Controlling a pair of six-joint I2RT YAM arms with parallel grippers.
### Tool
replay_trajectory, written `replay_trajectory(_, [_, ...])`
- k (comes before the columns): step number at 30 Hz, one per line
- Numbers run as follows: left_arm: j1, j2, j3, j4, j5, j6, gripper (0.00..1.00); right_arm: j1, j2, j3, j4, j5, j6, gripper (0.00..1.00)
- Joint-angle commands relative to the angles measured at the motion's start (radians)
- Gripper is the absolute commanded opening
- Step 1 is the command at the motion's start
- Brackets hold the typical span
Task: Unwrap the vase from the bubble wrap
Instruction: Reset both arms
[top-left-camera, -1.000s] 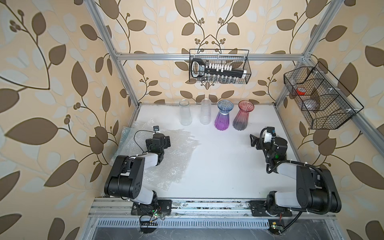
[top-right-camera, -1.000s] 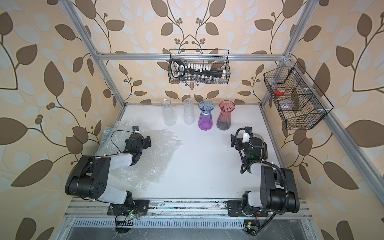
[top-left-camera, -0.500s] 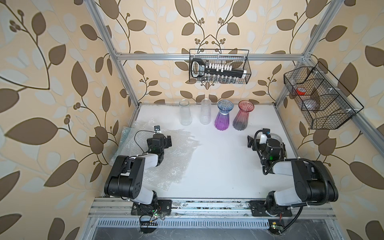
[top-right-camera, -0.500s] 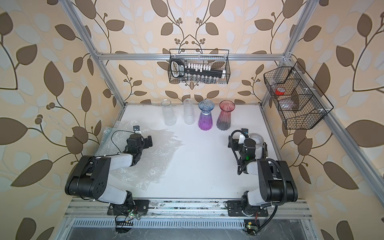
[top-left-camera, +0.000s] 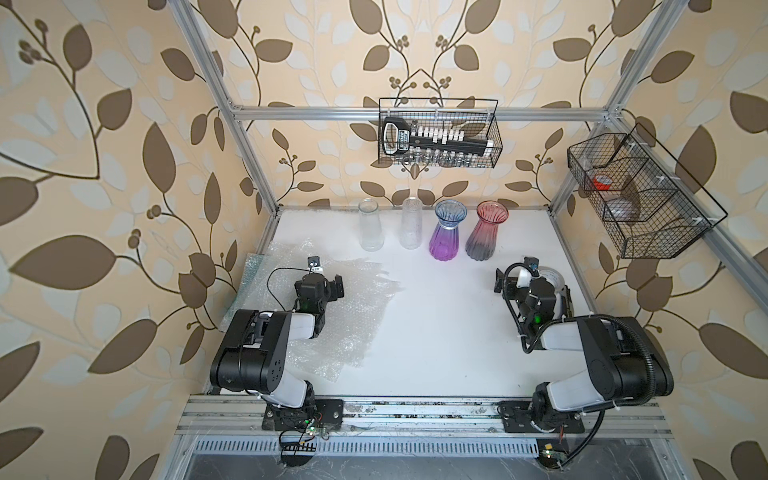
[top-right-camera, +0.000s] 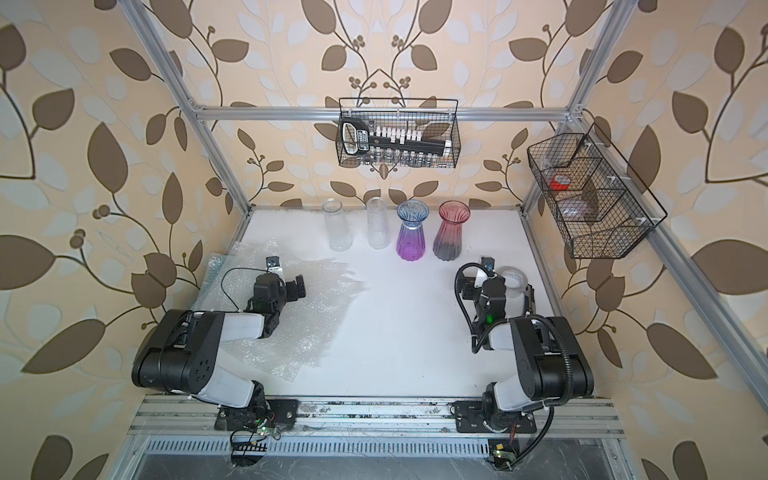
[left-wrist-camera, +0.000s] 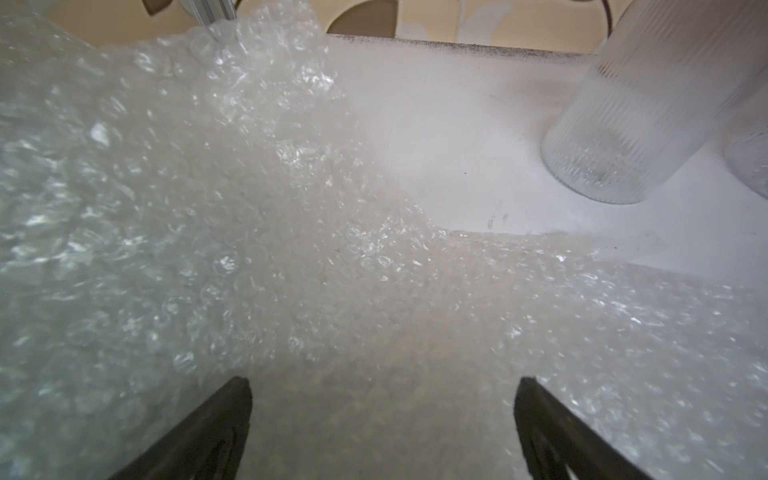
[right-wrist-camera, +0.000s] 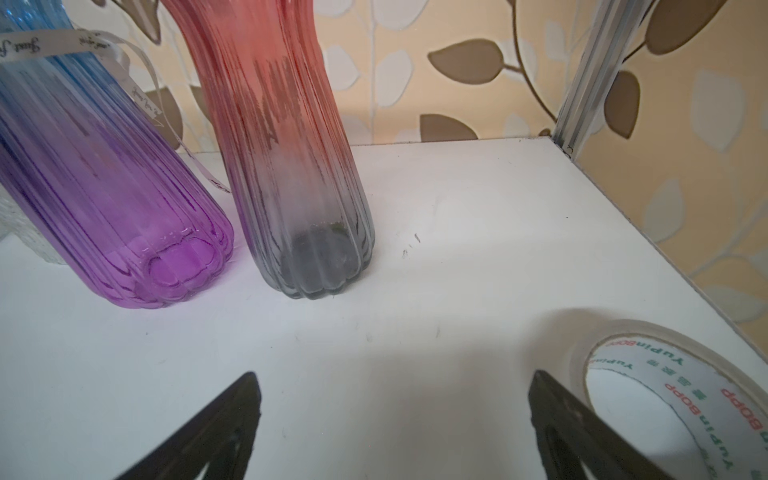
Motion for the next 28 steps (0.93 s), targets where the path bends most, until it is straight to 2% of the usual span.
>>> replay_trajectory(1, [0.007, -0.012, -0.012, 0.049, 0.014, 0.018, 0.99, 0.004, 0.0, -0.019, 0.03, 0.02, -0.008, 0.99])
replay_trajectory(28, [0.006, -0.011, -0.011, 0.049, 0.012, 0.018, 0.99, 0.001, 0.009, -0.01, 0.018, 0.014, -0.006, 0.99])
